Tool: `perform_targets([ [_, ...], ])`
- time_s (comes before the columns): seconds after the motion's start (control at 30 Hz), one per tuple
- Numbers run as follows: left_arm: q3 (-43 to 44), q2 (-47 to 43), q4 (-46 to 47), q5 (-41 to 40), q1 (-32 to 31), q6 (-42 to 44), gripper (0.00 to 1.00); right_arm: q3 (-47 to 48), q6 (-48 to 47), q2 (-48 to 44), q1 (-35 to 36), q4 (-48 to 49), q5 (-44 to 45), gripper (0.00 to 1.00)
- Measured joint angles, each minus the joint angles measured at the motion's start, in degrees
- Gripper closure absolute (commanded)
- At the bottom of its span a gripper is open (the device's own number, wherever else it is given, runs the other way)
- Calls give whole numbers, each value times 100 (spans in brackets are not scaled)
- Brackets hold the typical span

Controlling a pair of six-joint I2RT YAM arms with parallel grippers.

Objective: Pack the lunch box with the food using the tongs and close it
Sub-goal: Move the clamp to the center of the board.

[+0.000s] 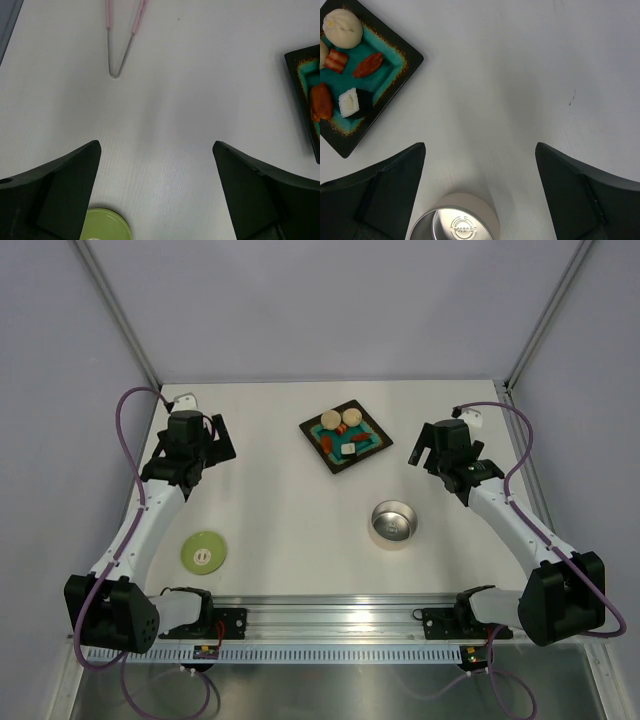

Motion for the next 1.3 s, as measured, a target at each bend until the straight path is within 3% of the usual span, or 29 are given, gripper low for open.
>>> perform_targets([
  [0.5,240,415,-109,-374,7,363,1,-2,-15,-114,0,4,-195,1],
  [0.77,1099,2050,-422,-122,546,566,1,-2,-44,-299,0,50,-319,0],
  [1.07,1775,3230,-433,361,1084,577,1,-28,-42,-332,0,52,-503,1],
  [1.3,2527,4157,-505,501,1226,730,9,-35,-42,-343,0,59,-522,0],
])
